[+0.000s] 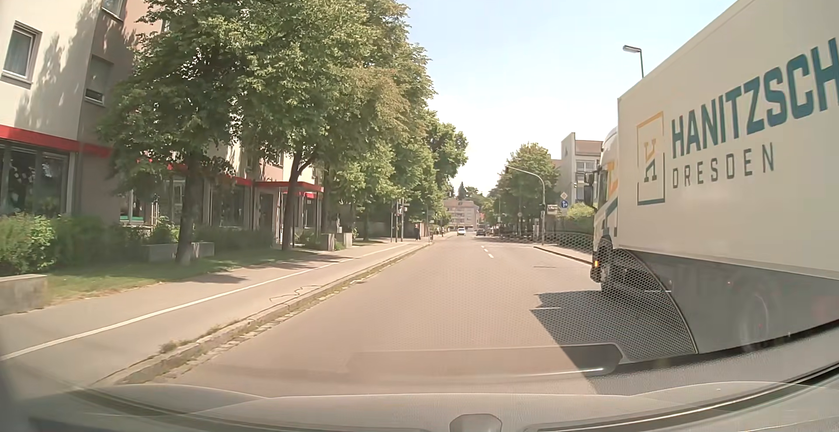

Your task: Follow the waypoints while adhering to traffic rules and regulations

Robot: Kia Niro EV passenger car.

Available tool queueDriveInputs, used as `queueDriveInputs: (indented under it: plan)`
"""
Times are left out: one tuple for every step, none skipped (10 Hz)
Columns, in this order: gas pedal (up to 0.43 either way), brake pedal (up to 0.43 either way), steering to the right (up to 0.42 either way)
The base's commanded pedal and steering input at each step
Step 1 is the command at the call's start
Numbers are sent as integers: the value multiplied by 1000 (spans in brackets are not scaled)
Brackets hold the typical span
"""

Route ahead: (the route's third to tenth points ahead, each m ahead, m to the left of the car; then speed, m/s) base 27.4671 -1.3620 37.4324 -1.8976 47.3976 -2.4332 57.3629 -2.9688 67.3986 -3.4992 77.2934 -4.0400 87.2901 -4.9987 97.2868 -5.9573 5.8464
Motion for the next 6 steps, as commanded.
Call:
queueDriveInputs:
  plan:
    - [157,0,53]
    - [157,0,53]
    - [150,0,53]
    - [150,0,53]
    - [150,0,54]
    - [150,0,55]
